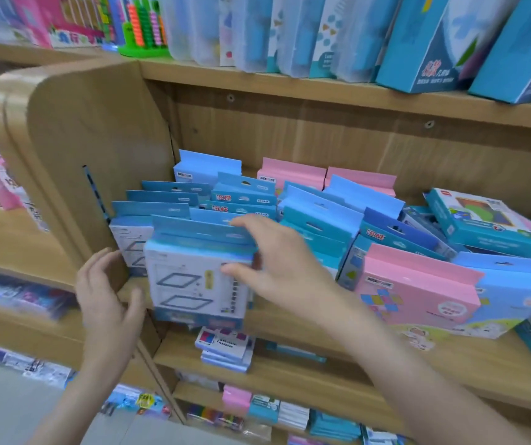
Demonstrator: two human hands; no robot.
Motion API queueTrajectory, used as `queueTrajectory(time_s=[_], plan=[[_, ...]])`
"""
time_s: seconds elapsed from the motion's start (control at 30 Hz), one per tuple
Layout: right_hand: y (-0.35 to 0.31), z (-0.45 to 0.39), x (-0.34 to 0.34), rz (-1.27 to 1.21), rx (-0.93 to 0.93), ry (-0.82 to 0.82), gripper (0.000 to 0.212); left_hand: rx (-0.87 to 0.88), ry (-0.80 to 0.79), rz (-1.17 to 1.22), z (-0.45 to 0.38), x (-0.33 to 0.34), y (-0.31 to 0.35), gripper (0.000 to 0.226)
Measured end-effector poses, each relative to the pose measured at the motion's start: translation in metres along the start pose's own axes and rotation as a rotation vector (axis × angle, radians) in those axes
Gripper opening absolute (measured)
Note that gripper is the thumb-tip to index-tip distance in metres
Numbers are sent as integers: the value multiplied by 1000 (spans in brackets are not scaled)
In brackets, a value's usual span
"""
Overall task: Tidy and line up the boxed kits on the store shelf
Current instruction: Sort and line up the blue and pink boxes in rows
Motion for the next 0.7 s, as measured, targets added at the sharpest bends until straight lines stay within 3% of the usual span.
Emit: queueTrajectory(time_s=[0.13, 0.27, 0.33, 0.47, 0.53, 0.7], plan=[[-36, -47, 62, 48, -3, 8, 44, -136, 58, 91, 2, -20, -25, 46], [-42, -72, 106, 384, -91, 77, 45, -156, -72, 6, 3, -10, -28, 51], [-31, -79, 117, 595, -31, 103, 48, -202, -191, 11, 2, 3, -28, 53], [-26, -80, 116, 636, 53, 182, 58, -253, -217, 44, -1, 16, -27, 49], [-18, -73, 106, 603, 33, 236, 59, -209, -162, 38, -2, 14, -20, 47], [28, -22, 64, 567, 182, 293, 58, 19, -106, 27, -7, 21, 14, 40]])
Point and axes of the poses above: each hand's wrist, its own z-axis away from the middle knuckle, its own x-axis out of the palm, y = z × x, the point moved 3 cm from there along -z, towards the middle knuckle, and after that the axes turned 9 degrees about z, right-handed, at the moved point
